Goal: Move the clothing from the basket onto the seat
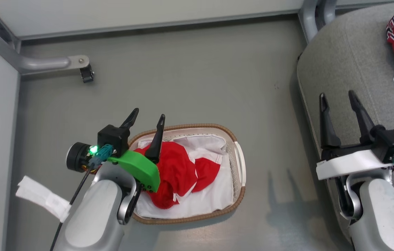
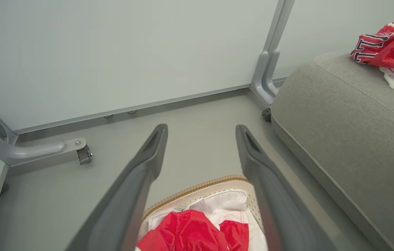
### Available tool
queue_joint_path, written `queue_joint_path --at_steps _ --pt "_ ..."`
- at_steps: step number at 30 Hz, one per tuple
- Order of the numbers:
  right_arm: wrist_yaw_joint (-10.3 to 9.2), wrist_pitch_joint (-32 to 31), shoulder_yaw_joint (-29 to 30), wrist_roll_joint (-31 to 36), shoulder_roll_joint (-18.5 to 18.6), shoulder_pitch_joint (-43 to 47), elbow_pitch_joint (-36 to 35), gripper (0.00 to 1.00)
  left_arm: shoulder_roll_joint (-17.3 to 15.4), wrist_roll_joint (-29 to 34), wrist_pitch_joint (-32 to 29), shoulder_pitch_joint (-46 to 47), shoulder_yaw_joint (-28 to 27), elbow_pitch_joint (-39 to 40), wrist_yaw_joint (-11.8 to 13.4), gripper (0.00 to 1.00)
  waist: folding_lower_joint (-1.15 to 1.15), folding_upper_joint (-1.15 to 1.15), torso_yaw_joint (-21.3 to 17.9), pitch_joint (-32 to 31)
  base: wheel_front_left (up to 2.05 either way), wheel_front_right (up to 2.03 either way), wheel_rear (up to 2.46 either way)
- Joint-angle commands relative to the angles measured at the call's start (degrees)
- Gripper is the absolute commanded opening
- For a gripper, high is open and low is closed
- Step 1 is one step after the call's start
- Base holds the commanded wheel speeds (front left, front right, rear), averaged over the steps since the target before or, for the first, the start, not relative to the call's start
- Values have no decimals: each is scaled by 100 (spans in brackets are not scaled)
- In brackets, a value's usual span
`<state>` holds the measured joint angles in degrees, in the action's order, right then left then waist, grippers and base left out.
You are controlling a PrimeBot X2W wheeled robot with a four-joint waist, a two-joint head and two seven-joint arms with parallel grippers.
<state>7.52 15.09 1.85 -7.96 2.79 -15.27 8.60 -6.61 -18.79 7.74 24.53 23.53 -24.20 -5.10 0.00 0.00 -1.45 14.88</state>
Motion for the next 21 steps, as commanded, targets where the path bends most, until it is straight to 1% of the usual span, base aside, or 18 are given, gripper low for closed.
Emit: queue_joint_path --at_steps 1,9,11,16,18,21 --pt "-6 11 22 -29 21 -178 -103 100 -13 94 -101 275 93 -210 -46 100 0 0 -490 951 0 0 0" --pt "-6 11 -93 -240 16 -727 -518 100 23 406 -496 1185 638 -1631 -167 100 0 0 -1043 2020 0 0 0" --pt "-6 11 -185 -329 14 -896 -628 100 3 481 -686 1454 896 -2172 -193 100 0 0 -1207 2329 0 0 0" --pt "-6 11 -299 -464 14 -1080 -765 100 -71 590 -911 1842 1108 -2859 -224 100 0 0 -1389 2722 0 0 0" --pt "-6 11 -351 -516 14 -1167 -798 100 -113 580 -976 1980 1103 -3100 -217 100 0 0 -1447 2864 0 0 0" --pt "-6 11 -420 -596 14 -1272 -838 100 -194 644 -1058 2191 1119 -3441 -97 100 0 0 -1531 3056 0 0 0"
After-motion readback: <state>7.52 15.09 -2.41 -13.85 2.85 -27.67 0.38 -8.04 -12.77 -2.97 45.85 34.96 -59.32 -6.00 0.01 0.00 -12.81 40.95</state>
